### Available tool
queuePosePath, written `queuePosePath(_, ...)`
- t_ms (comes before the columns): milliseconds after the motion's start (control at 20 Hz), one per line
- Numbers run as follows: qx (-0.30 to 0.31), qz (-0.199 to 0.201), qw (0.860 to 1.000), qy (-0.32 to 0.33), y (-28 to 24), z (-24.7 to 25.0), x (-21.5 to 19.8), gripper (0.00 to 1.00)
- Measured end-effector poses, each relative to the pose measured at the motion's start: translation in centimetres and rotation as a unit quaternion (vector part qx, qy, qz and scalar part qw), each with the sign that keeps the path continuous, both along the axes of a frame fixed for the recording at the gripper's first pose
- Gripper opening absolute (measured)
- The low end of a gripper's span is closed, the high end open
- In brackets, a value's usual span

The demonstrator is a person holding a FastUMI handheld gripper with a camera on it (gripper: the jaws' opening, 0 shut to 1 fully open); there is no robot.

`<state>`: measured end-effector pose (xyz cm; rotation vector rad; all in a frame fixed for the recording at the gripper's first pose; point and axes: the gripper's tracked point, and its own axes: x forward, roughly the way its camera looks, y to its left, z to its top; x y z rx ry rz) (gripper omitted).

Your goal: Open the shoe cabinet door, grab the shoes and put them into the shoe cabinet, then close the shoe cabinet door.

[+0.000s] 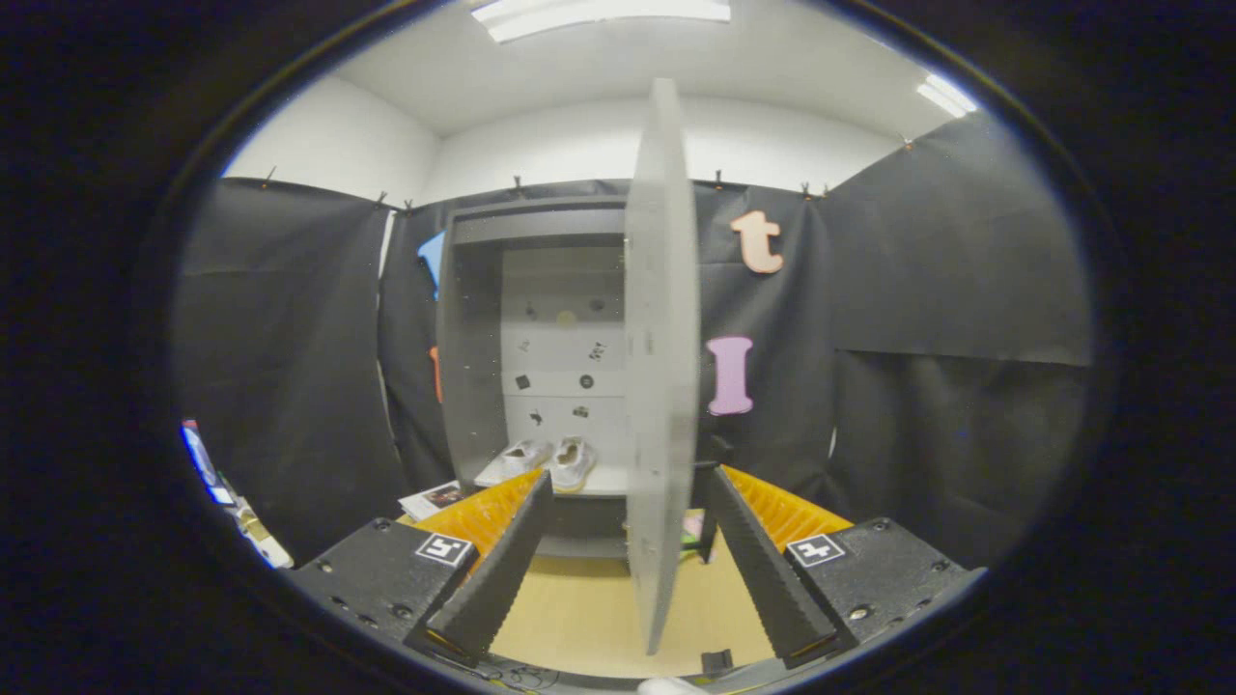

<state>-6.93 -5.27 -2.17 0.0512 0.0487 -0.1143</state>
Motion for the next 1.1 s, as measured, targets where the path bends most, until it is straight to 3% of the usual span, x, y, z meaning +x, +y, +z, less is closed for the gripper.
queuePosePath(150,0.012,-0.044,0.999,0.010,-5.8,-1.3,-1.1,1.00)
queuePosePath(350,0.012,-0.051,0.998,0.021,-12.0,-2.0,-1.4,1.00)
queuePosePath(650,0.022,0.000,0.999,0.036,-14.0,-3.1,2.9,1.00)
queuePosePath(800,0.020,0.041,0.998,0.049,-13.0,-3.9,6.0,1.00)
queuePosePath(1100,0.008,0.117,0.991,0.063,-10.2,-4.4,8.5,1.00)
